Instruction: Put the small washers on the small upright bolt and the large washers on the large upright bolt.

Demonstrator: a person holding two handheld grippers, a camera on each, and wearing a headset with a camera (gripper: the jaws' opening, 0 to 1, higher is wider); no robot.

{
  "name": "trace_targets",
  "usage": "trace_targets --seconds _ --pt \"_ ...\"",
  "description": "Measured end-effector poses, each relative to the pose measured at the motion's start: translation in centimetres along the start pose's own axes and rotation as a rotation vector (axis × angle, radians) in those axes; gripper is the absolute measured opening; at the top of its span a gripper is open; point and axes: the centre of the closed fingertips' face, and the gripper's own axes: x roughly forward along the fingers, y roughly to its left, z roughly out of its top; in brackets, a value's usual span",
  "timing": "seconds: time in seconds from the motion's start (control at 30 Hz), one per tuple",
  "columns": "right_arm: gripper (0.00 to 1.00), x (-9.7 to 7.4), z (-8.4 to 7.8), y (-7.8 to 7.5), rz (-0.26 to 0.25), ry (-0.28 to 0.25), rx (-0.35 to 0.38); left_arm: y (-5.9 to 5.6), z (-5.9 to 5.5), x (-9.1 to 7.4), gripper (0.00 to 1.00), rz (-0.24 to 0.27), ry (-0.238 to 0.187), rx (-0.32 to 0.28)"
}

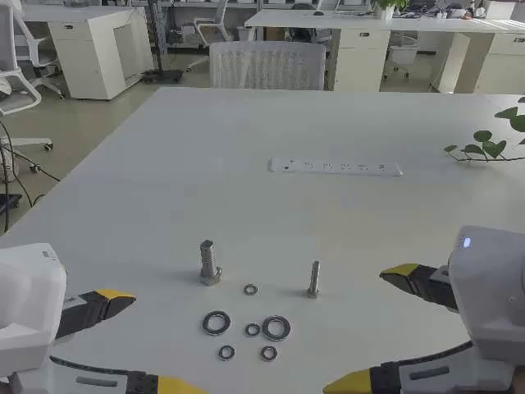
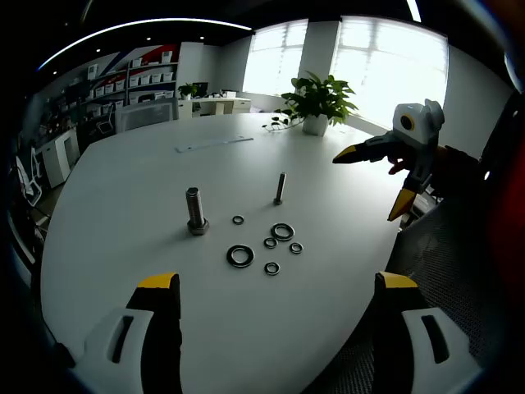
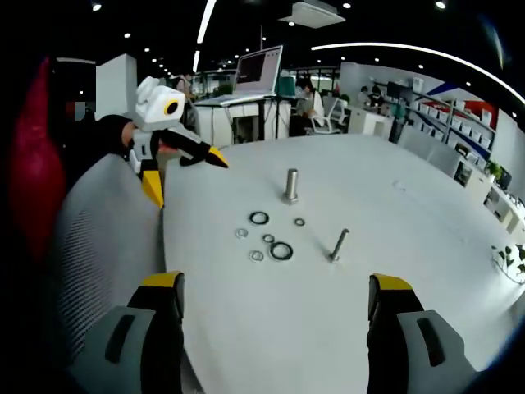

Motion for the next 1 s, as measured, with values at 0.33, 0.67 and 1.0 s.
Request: trace_targets --seconds 0.33,0.67,1.0 --pt "0.92 -0.17 -0.11 -0.01 -0.004 0.002 -0.001 -0.08 -0.03 0.00 0.97 -0.002 0.001 0.001" --pt "0.92 0.01 -0.31 0.14 -0.002 0.009 -0.002 -0.24 -0.08 0.06 0.97 -0.009 0.002 0.004" --pt "0.91 0.00 -0.33 0.26 -0.001 0.013 -0.009 -0.26 -0.09 0.03 0.96 -0.009 0.000 0.007"
